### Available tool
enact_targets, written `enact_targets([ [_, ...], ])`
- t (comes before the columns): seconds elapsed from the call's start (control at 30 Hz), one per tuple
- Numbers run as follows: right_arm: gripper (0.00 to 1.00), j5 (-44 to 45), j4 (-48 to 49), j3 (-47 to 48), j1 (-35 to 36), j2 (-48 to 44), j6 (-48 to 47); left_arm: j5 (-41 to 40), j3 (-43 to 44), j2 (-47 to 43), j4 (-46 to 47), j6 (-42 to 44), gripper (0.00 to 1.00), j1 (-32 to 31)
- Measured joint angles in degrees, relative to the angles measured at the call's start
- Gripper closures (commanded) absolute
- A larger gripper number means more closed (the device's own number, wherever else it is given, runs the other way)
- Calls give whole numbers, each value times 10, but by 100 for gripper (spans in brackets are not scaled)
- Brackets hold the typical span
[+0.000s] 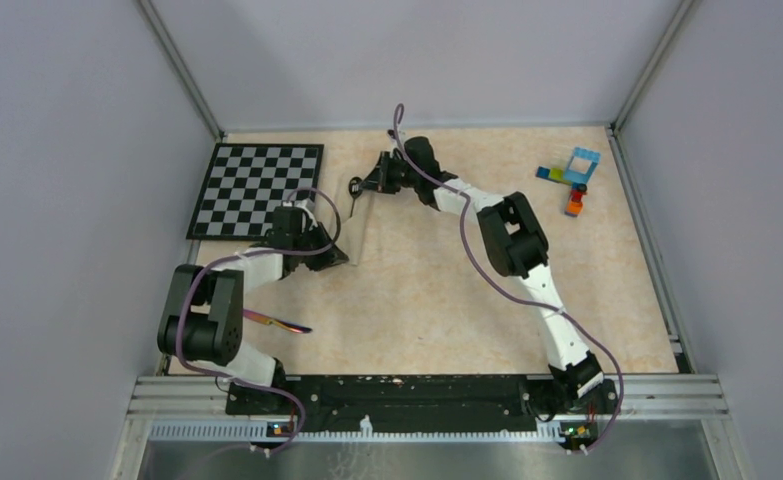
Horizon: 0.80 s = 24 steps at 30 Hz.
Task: Fold the napkin into a case and place the utensils inside
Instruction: Insert the spoon into the folded napkin.
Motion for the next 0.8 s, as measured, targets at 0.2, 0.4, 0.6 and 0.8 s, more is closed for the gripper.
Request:
enact_targets([
  [0.2,100,0,-12,0,4,0,0,0,-24,-54,-8,-2,71,0],
  [0.4,100,-2,-21,0,5,0,1,12,-63,-90,-7,-15,77,0],
  [0.6,100,-15,-33,5,0,0,3,12,-74,-71,-7,-19,79,0],
  [0.8,100,-35,-59,37,-7,0,-3,17,-72,-45,15,-27,79,0],
])
